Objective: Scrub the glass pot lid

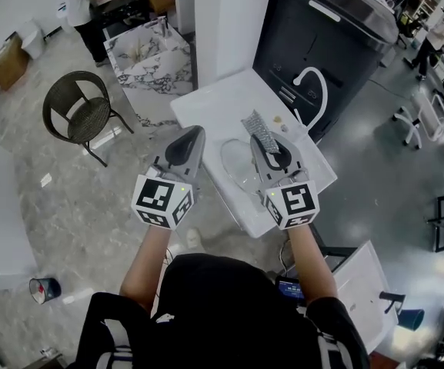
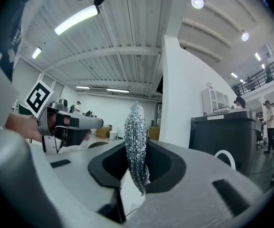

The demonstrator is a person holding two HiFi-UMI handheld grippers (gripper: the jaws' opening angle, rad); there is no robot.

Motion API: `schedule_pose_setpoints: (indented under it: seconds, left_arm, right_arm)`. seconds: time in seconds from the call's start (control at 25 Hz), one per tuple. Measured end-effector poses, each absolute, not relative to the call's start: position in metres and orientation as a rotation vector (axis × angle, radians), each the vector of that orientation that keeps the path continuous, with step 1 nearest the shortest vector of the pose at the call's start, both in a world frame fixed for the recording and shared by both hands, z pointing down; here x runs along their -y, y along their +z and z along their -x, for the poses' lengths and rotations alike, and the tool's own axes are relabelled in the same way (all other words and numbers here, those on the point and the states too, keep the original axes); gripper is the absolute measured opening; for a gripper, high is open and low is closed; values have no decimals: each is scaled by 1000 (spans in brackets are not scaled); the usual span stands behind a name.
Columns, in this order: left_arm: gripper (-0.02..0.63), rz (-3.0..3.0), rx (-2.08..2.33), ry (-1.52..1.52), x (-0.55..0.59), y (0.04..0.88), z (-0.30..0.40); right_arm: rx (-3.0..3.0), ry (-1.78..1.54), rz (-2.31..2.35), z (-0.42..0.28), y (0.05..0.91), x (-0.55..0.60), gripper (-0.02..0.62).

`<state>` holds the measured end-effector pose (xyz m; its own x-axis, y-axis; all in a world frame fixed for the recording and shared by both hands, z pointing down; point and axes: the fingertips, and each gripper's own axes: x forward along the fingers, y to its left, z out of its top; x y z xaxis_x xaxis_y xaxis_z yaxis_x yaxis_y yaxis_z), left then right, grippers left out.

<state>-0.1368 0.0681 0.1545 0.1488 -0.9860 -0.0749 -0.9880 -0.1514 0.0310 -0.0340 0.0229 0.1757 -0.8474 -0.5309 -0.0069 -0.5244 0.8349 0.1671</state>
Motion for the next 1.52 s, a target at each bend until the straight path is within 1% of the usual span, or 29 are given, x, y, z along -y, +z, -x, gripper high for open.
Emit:
schedule_pose_setpoints:
  seconds: [0.44,0.64,0.8,1.04,1.52]
  left_arm:
    - [12,2431,-1950,114,-34,154,208]
    - [12,2510,-1907,162,-17,161,229]
    - [12,2542,-1858,138,-5,169,234]
    - [12,2611,-1852,140,13,188,229]
    - [11,2698,-1840,36,46,232,192]
  right_arm:
    - [2936,-276,-931,108,170,8,64]
    - [2902,-259,-979,129,180,22,64]
    - [2876,-269,-1003,140,185,27,64]
    - [2834,-231,-1032,136,198,39,64]
    - [2773,-114,-1077,93,237,70,64]
